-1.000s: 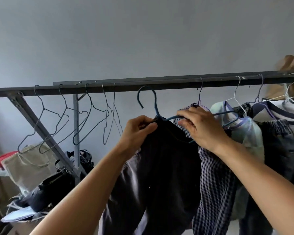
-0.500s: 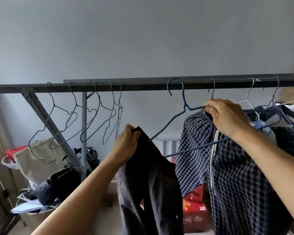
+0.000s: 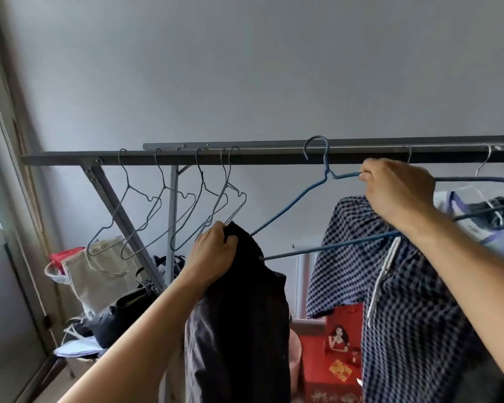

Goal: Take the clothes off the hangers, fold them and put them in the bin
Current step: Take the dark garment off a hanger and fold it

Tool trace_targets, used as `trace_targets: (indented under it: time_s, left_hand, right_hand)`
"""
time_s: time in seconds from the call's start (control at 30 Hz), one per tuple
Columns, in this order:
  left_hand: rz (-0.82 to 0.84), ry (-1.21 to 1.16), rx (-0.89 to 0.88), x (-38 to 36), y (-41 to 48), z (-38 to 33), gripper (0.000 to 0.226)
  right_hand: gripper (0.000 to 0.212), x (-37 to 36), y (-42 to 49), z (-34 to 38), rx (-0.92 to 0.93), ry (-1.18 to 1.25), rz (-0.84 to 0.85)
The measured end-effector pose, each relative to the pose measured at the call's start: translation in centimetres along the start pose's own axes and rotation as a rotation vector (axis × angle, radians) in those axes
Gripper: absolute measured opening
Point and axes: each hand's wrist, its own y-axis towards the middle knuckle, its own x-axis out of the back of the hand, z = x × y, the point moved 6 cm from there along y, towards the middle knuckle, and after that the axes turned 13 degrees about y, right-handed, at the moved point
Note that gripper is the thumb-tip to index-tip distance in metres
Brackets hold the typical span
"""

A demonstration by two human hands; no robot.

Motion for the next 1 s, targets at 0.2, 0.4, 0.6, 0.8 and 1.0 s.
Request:
trace_targets:
  time_s: [0.2, 0.4, 0.6, 0.8, 1.0]
  left_hand:
    - [0.003, -0.041, -0.013, 0.6, -0.4, 1.4, 0.016]
    - [0.023, -0.188, -0.073, 0.5, -0.6, 0.9, 0.009]
    - [0.096, -0.381, -0.121, 0.8, -1.2, 0.8, 0.003]
    - [0.128, -0.498, -0.146, 1.4, -2.5, 1.2, 0.001]
    - [0.115, -0.51, -0.153, 1.6, -3.5, 1.5, 0.002]
  right_hand:
    - [0.011, 0.6, 0.8, 0.7, -0.063, -0.124, -0.009]
    - [0.012, -1.8, 0.2, 3.3, -0.11, -0.123, 0.149]
    - [0.016, -4.8, -1.0, 5.7, -0.167, 0.009, 0.296]
    - [0.02, -7.2, -3.4, 6.2, -0.181, -0.014, 0.397]
    - [0.027, -8.0, -7.3, 9.1, 0.178, 0.227, 0.204]
